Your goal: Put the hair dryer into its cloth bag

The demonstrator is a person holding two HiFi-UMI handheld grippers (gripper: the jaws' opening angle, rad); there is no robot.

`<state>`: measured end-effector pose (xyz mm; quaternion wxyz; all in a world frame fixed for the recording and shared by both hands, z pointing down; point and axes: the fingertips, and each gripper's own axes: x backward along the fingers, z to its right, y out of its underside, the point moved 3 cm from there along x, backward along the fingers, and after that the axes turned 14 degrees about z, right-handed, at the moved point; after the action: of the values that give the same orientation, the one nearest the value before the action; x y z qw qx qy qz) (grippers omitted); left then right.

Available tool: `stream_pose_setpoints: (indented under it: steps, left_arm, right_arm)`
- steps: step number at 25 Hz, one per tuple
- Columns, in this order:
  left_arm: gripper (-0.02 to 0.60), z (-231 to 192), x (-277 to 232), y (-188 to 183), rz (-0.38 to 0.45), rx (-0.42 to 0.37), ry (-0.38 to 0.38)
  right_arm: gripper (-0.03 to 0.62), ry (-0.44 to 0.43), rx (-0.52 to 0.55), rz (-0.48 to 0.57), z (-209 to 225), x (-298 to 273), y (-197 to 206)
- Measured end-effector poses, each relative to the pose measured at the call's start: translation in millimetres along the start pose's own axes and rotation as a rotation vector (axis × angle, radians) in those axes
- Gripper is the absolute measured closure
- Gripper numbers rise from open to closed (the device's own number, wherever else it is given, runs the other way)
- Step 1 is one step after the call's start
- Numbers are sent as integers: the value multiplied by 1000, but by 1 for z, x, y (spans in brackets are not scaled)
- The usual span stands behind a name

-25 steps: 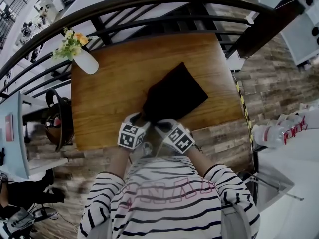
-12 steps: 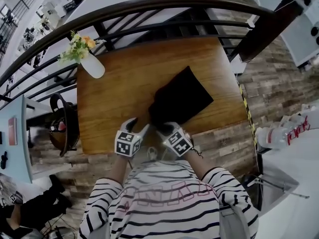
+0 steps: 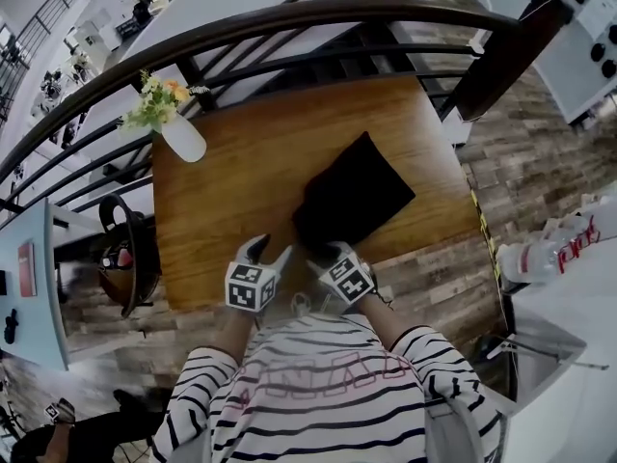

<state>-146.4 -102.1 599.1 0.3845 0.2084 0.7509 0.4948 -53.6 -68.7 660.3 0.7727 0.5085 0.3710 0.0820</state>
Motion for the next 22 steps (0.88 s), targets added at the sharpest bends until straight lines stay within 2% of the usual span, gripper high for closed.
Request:
stream_pose_setpoints:
  steps: [5,13,22]
  left_arm:
    - [348,-6,9,-7,22,-5,4]
    - [347,-7,25,-28,77,1,33]
    - [369,-3,46,-50,141,-16,71]
  right_arm:
    - [414,63,-22,57,0,10,-12]
    - [427,164,-64,240,-2,45,-63]
    - [508,291,-95,392,4,85,-96]
